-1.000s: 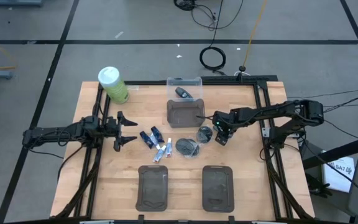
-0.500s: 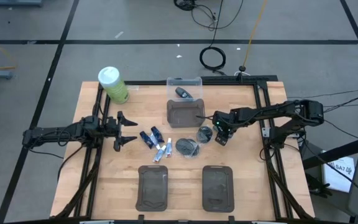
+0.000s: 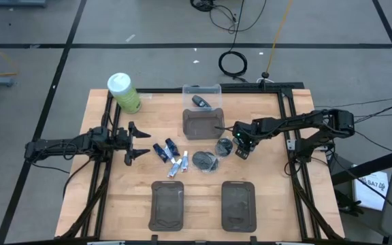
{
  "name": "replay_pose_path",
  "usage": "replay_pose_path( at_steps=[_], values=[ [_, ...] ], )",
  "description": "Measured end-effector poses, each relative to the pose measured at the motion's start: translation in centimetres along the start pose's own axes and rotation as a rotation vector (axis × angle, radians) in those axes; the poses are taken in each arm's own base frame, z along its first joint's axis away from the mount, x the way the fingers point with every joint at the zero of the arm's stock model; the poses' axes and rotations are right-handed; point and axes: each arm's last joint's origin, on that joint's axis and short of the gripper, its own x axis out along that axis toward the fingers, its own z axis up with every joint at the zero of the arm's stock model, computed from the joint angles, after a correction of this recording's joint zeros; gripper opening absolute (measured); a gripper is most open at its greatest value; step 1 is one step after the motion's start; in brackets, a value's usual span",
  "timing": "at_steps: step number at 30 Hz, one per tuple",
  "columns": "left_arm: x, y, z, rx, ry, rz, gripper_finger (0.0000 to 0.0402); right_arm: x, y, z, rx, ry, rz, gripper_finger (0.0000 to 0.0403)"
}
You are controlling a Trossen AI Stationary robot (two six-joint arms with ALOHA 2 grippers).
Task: Pick & Place Travel size toiletries
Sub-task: Put the black deodorant into the transparent bin
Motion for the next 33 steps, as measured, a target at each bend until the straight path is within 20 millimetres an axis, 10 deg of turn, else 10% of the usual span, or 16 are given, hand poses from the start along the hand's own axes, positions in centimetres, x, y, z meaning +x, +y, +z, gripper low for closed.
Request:
replay_pose_path(
  at_steps=[33],
  values=[
    [0.0, 0.0, 0.0, 0.0, 0.0, 0.0, 0.0306, 0.01, -0.03, -0.06, 0.003, 0.005, -0.005, 0.0203]
  ],
)
